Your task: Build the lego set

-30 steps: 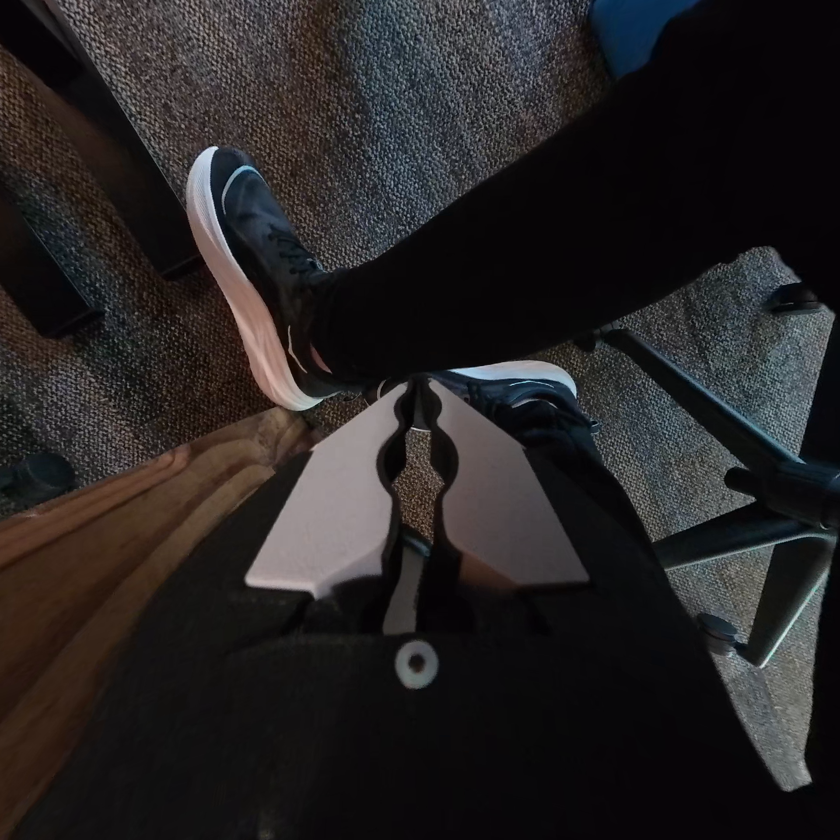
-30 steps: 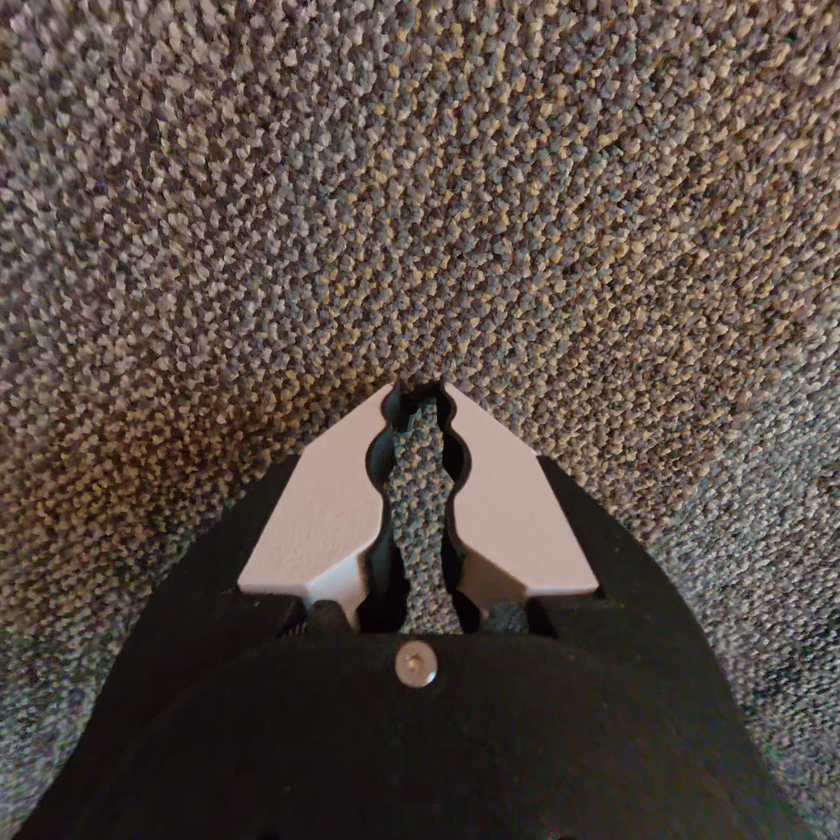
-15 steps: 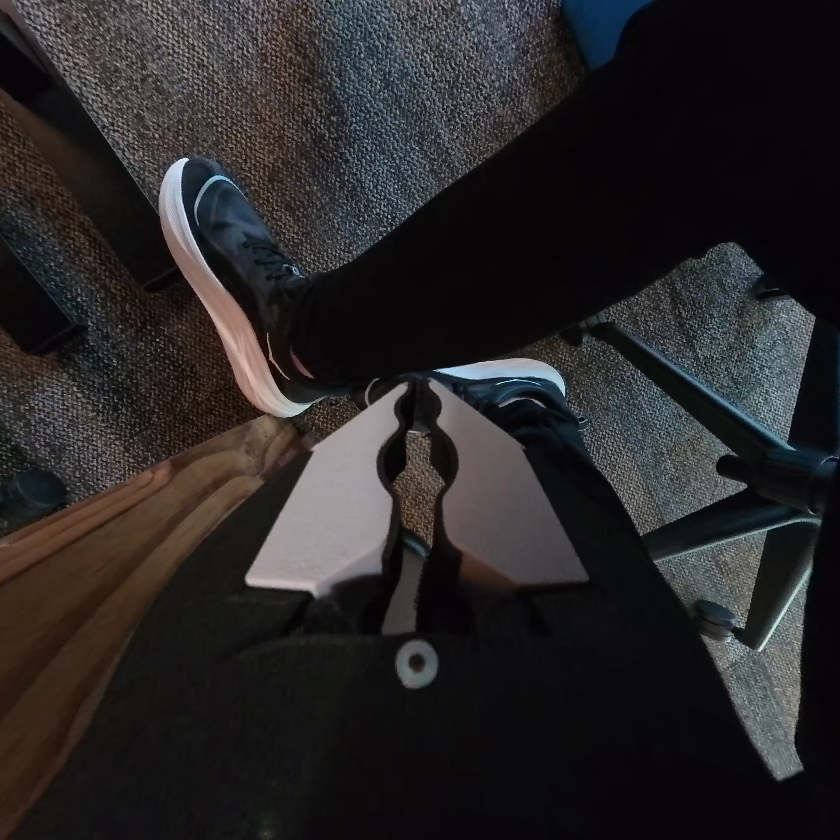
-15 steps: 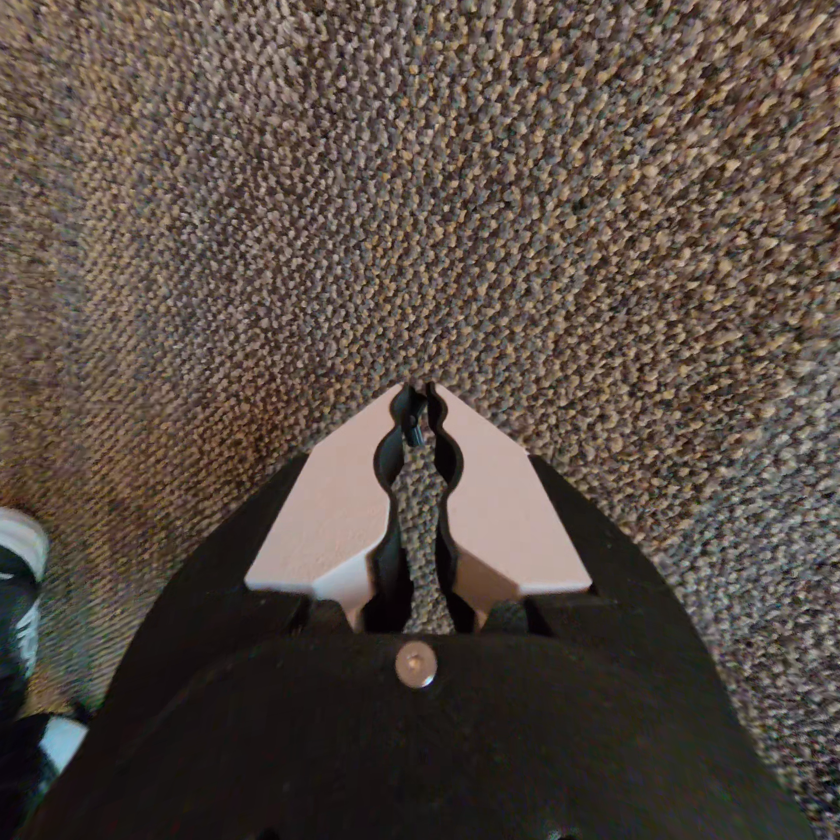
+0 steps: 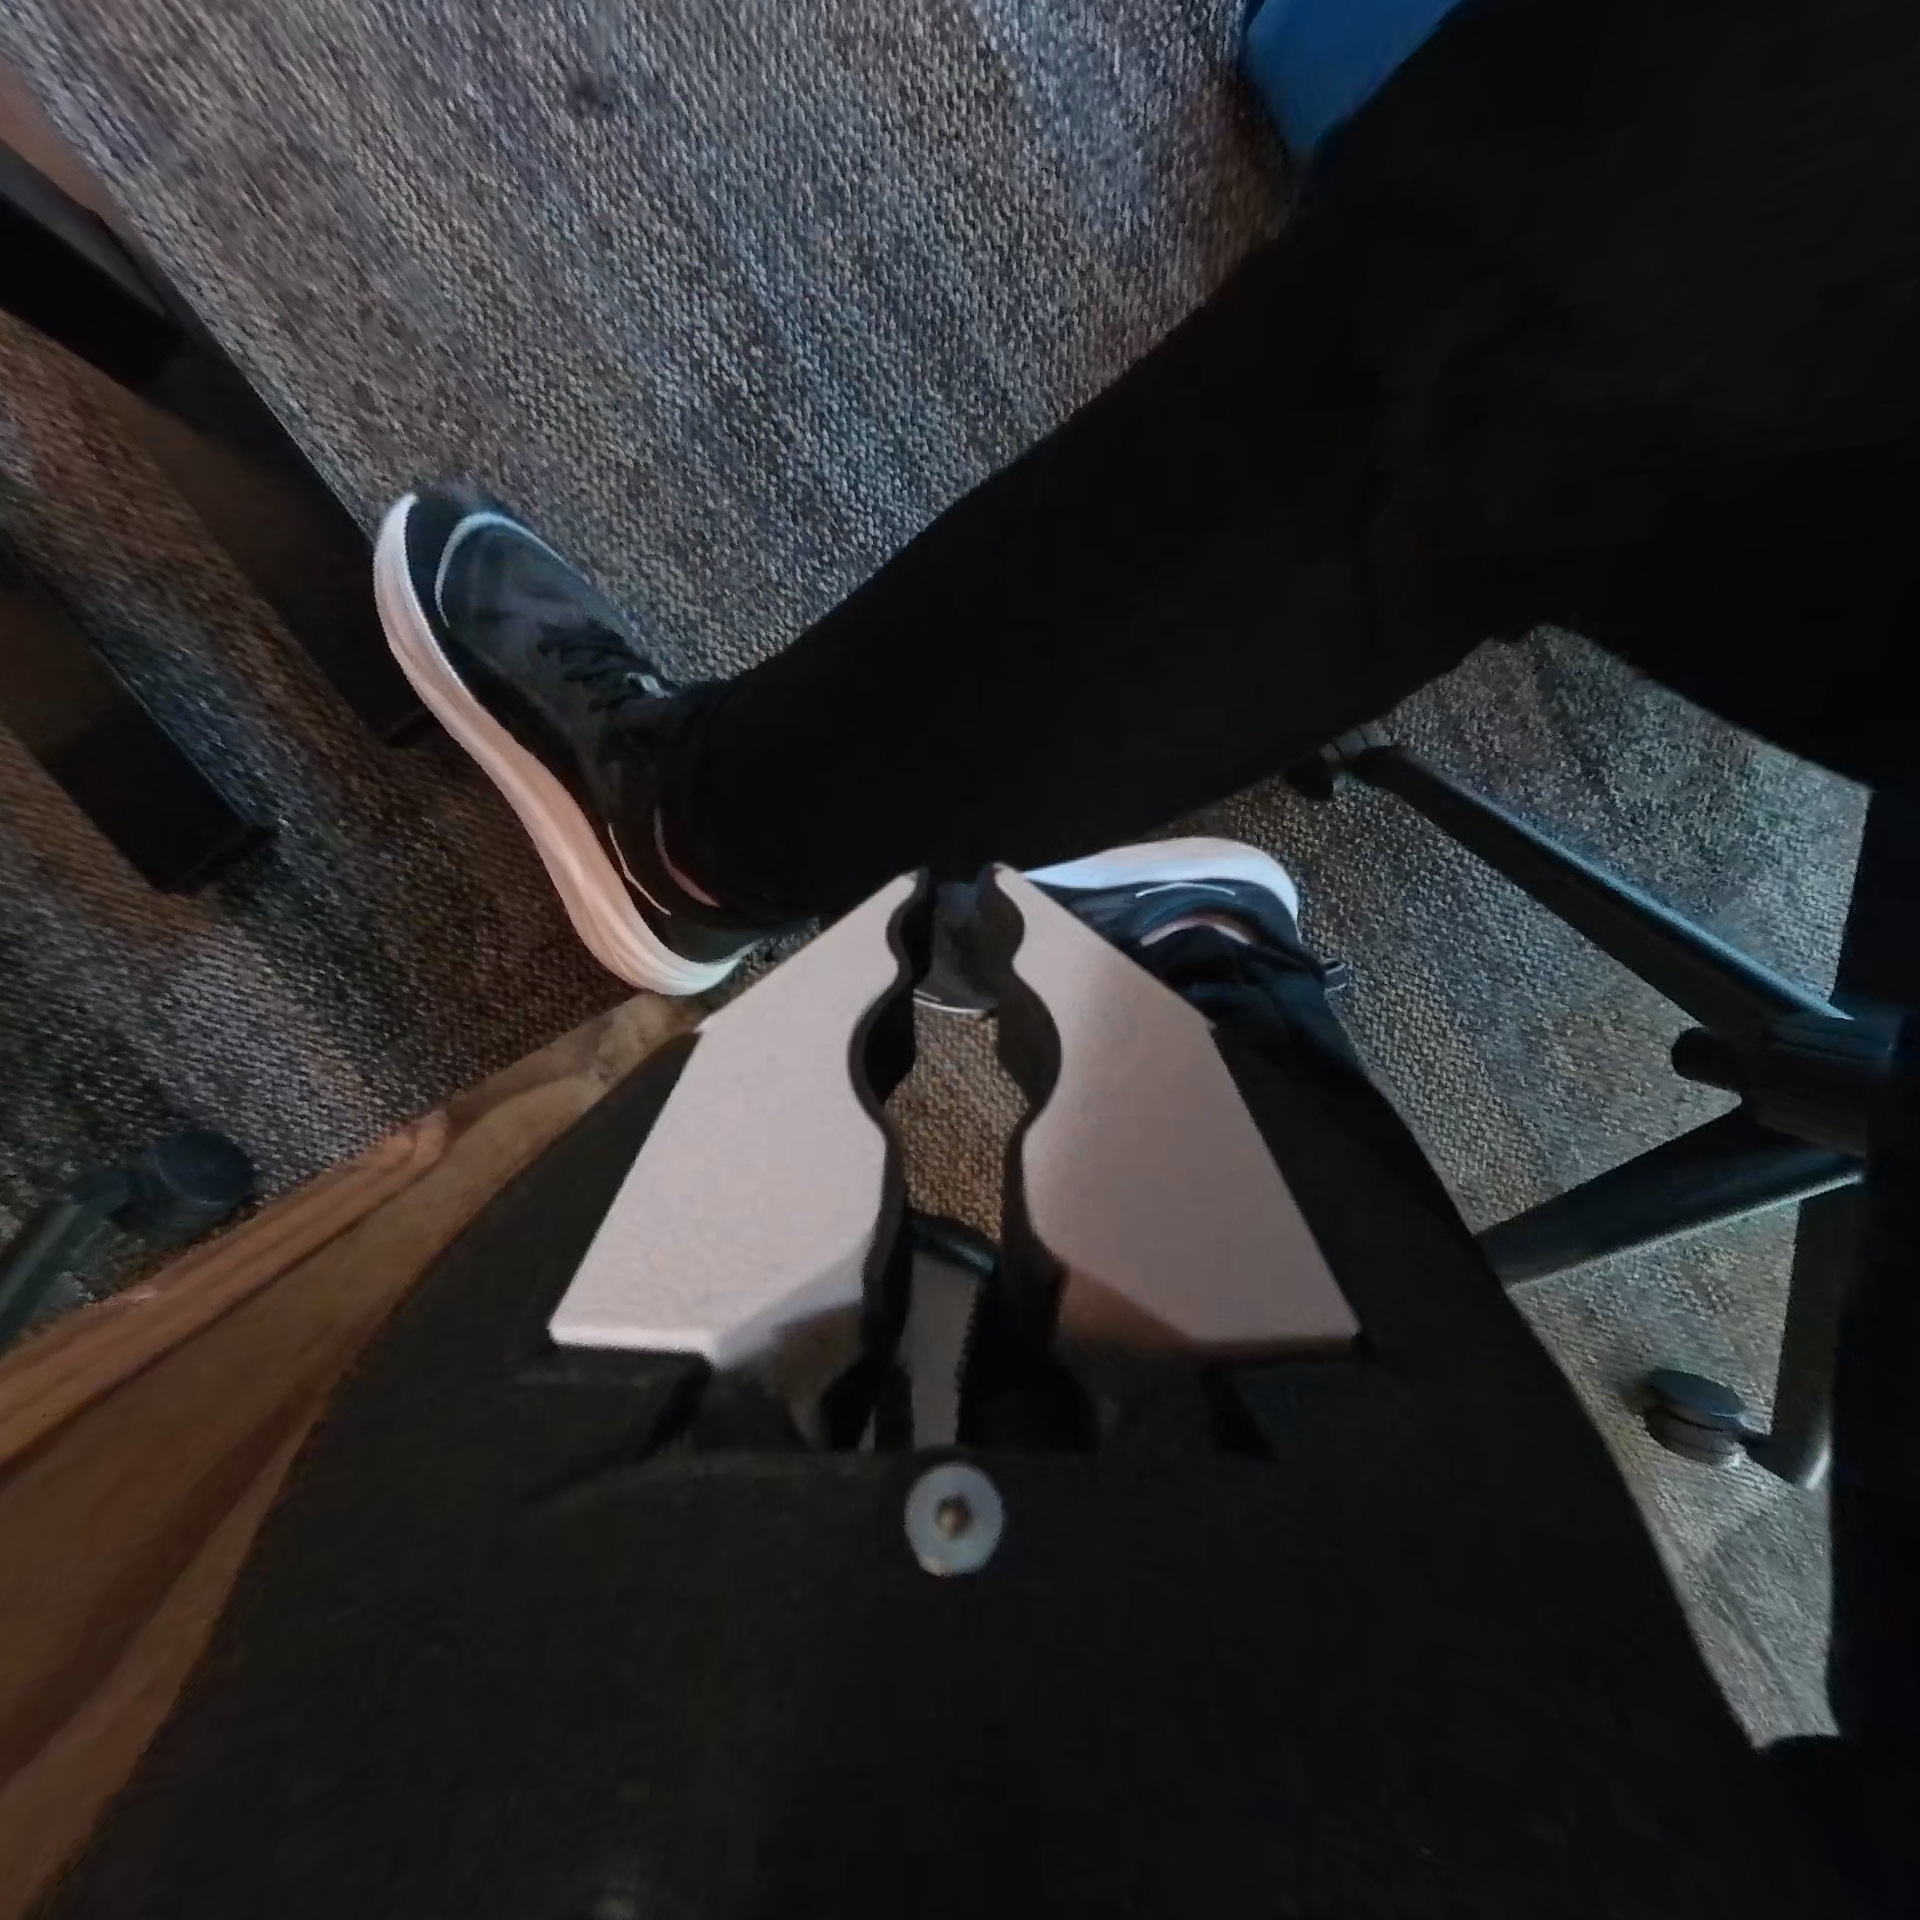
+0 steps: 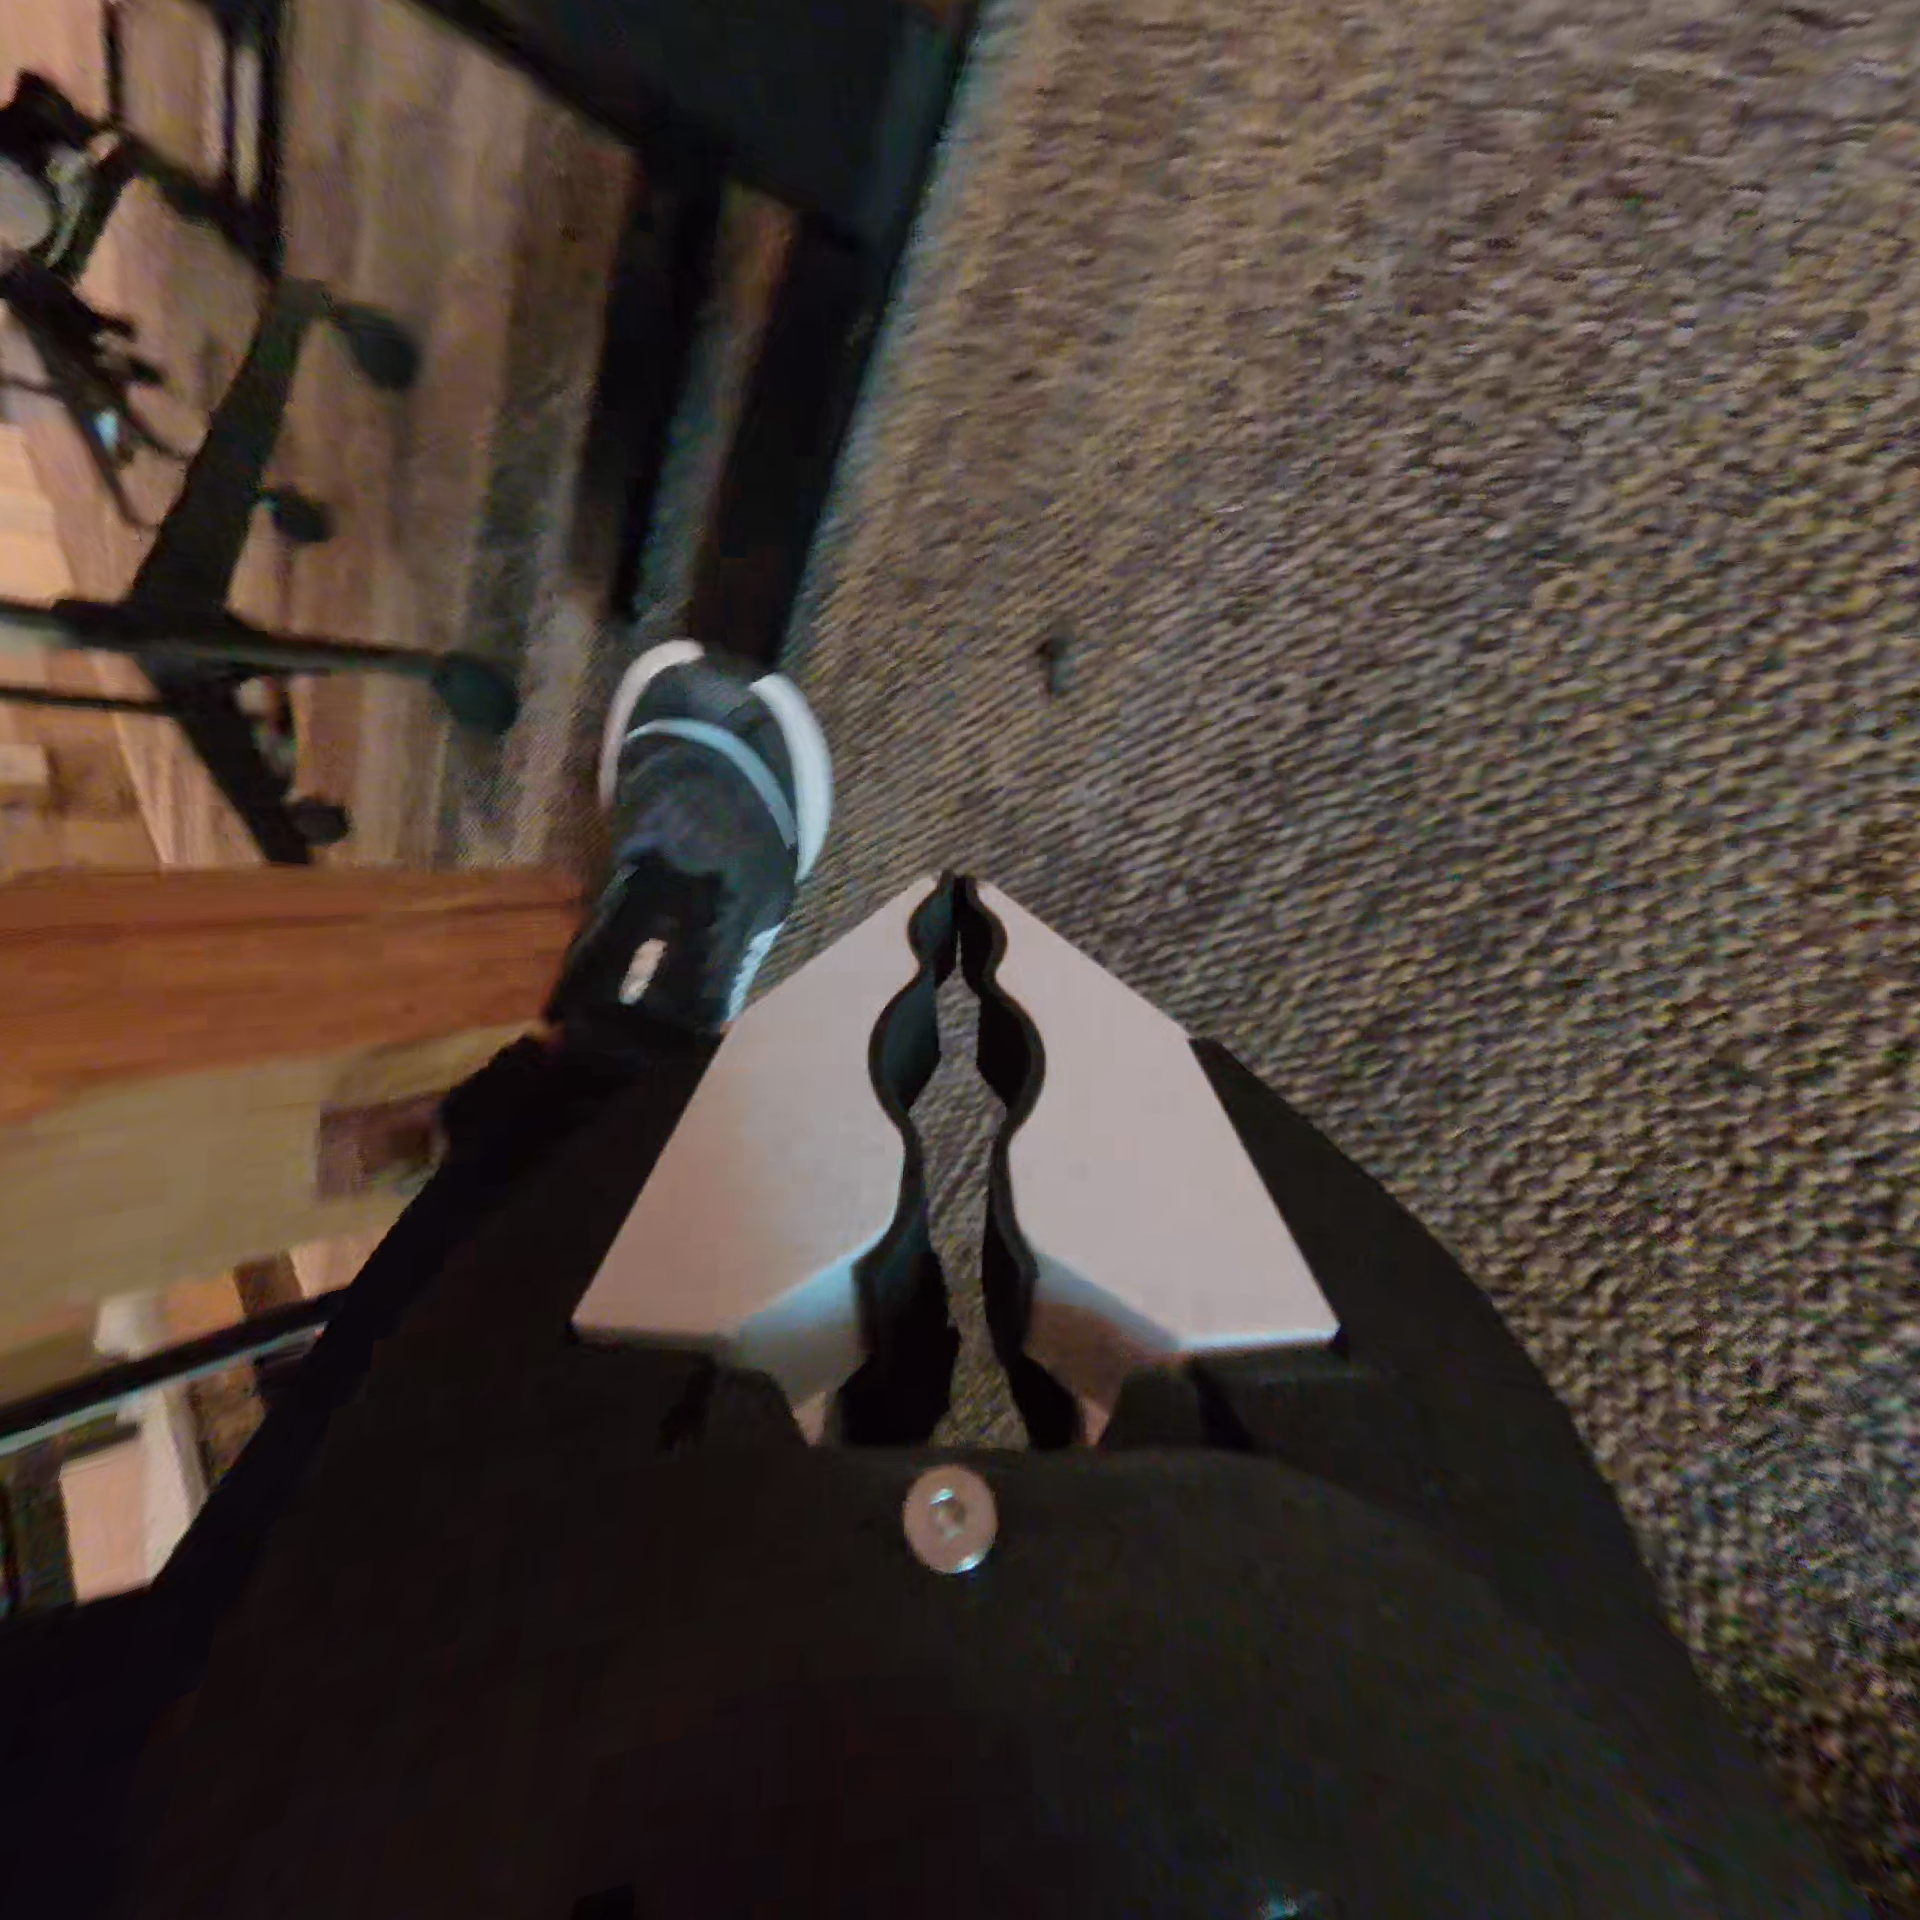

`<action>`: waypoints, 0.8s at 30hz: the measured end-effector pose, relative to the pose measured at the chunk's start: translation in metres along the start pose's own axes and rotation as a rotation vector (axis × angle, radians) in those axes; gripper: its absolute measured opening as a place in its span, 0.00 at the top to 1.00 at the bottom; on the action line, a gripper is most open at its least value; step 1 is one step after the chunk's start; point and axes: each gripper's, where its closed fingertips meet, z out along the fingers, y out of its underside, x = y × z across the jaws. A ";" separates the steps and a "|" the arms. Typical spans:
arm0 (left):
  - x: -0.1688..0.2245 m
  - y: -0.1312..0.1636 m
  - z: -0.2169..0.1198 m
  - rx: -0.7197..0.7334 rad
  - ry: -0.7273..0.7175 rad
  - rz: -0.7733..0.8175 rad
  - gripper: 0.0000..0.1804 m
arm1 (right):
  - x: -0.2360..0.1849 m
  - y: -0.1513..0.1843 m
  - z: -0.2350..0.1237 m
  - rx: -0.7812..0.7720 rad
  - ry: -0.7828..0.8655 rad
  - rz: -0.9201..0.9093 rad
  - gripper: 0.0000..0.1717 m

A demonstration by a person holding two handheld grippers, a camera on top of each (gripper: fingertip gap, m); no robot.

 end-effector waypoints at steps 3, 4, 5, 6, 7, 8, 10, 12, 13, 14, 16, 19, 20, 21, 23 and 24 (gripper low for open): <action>0.004 -0.014 -0.007 0.008 -0.030 0.032 0.97 | -0.049 0.010 -0.039 0.021 -0.057 -0.040 1.00; 0.005 -0.016 -0.009 0.000 -0.041 0.047 0.97 | -0.058 0.015 -0.050 0.018 -0.059 -0.056 1.00; 0.007 -0.018 -0.011 -0.008 -0.051 0.063 0.97 | -0.062 0.020 -0.059 0.005 -0.042 -0.083 1.00; 0.008 -0.018 -0.014 -0.023 -0.062 0.076 0.97 | -0.062 0.025 -0.065 -0.003 -0.013 -0.123 1.00; 0.007 -0.016 -0.017 -0.043 -0.082 0.084 0.96 | -0.064 0.031 -0.069 -0.015 0.003 -0.161 1.00; 0.006 -0.014 -0.022 -0.056 -0.106 0.090 0.96 | -0.068 0.038 -0.070 -0.035 -0.001 -0.177 1.00; 0.010 -0.009 -0.031 -0.077 -0.109 0.080 0.96 | -0.073 0.049 -0.067 -0.069 0.009 -0.225 1.00; 0.013 -0.006 -0.040 -0.078 -0.111 0.061 0.97 | -0.077 0.058 -0.057 -0.110 0.030 -0.328 0.94; 0.016 -0.002 -0.043 -0.086 -0.094 0.054 0.96 | -0.078 0.064 -0.047 -0.146 0.037 -0.358 0.94; 0.019 0.001 -0.046 -0.095 -0.081 0.057 0.96 | -0.079 0.071 -0.035 -0.185 0.039 -0.396 0.91; 0.016 0.004 -0.049 -0.108 -0.081 0.071 0.97 | -0.070 0.086 -0.005 -0.264 0.082 -0.520 0.90; 0.009 0.004 -0.046 -0.114 -0.076 0.081 0.97 | -0.050 0.106 0.045 -0.348 0.112 -0.650 0.91; 0.008 0.005 -0.042 -0.112 -0.068 0.075 0.97 | -0.043 0.111 0.063 -0.364 0.116 -0.692 0.90; 0.009 0.009 -0.038 -0.114 -0.057 0.066 0.97 | -0.035 0.114 0.080 -0.375 0.127 -0.742 0.90; 0.013 0.022 -0.027 -0.129 -0.030 0.056 0.97 | -0.019 0.118 0.112 -0.391 0.150 -0.846 0.94; 0.015 0.030 -0.023 -0.150 -0.015 0.058 0.98 | -0.014 0.118 0.127 -0.395 0.157 -0.895 0.94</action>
